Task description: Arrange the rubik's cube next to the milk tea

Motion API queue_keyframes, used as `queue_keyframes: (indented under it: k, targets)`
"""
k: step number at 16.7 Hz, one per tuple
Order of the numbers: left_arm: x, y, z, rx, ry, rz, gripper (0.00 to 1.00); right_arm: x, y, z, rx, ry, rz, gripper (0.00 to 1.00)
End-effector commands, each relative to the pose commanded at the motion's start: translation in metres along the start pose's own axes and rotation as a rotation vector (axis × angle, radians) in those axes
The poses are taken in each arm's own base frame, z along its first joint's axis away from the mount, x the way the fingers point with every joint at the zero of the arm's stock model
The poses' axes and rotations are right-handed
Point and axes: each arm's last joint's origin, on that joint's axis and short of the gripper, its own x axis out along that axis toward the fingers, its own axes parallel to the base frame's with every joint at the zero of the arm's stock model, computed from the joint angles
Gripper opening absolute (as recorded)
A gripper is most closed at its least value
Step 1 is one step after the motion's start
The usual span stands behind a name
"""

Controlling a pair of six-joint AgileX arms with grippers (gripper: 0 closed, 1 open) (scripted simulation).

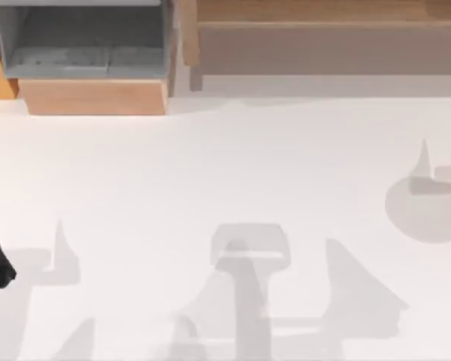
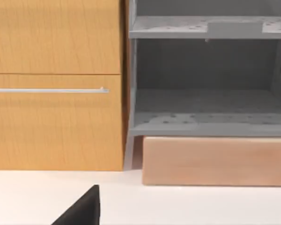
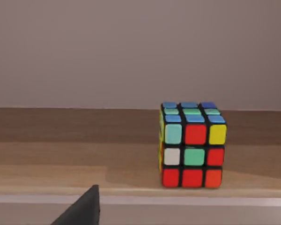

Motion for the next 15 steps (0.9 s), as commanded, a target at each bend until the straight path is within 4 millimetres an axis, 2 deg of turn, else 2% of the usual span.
queue_keyframes:
  k: [2,4,8,11,15]
  targets:
    - [0.0,0.0,0.0,0.0,0.0,0.0,1.0,0.038,-0.003,-0.001,0.0,0.008,-0.001,1.0]
    - [0.0,0.0,0.0,0.0,0.0,0.0,1.0,0.075,-0.006,-0.012,0.001,0.019,-0.001,1.0]
    - [0.0,0.0,0.0,0.0,0.0,0.0,1.0,0.137,-0.013,-0.053,0.006,0.04,0.001,1.0]
    - [0.0,0.0,0.0,0.0,0.0,0.0,1.0,0.163,-0.017,-0.083,0.01,0.049,0.001,1.0]
    - [0.0,0.0,0.0,0.0,0.0,0.0,1.0,0.174,-0.02,-0.1,0.013,0.053,0.002,1.0]
